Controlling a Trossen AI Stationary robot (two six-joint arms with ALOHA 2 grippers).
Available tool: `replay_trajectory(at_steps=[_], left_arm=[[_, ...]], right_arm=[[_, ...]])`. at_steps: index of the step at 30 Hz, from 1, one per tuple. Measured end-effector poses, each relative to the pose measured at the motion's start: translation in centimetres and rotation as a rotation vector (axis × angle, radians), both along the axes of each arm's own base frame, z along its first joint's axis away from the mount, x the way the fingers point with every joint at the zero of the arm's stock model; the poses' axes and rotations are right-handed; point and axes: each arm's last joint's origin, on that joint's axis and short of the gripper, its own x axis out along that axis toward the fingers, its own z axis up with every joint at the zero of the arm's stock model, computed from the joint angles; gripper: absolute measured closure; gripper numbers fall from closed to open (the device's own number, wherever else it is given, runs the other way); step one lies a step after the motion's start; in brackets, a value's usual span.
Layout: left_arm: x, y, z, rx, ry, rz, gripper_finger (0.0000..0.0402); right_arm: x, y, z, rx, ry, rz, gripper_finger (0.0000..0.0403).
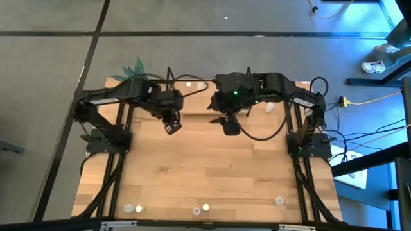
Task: Pick and place medicine bottles onto shelf by color
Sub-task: Put the bottom pink pill bottle on the shelf aligned with the other pink pill bottle
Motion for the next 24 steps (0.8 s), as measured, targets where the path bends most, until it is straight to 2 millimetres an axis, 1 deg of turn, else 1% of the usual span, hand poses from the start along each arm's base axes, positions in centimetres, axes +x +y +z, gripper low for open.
replay_trajectory(at_steps=[4,10,13,16,20,24], left_arm=[[2.0,1.5,0.0,0.039,0.039,-0.070,0.0307],[4.0,4.6,-1.1,0.077,0.118,-0.131,0.0307],[4.5,6.3,-1.9,0.077,0.170,-0.139,0.0307],[4.8,8.0,-2.8,0.076,0.212,-0.144,0.0307],[5.3,10.1,-4.1,0.059,0.273,-0.158,0.0307],[5.9,11.4,-5.5,0.039,0.321,-0.158,0.0307]], right_arm=[[-0.4,-0.3,0.3,-0.050,-0.003,-0.088,0.0154],[-1.7,-0.3,1.2,-0.064,-0.021,-0.111,0.0154],[-2.1,-0.5,1.5,-0.084,-0.027,-0.165,0.0154],[-2.4,-0.7,1.4,-0.125,-0.003,-0.247,0.0154],[-2.5,-0.7,1.4,-0.126,0.004,-0.248,0.0154],[-2.5,-0.7,1.4,-0.122,0.004,-0.243,0.0154]])
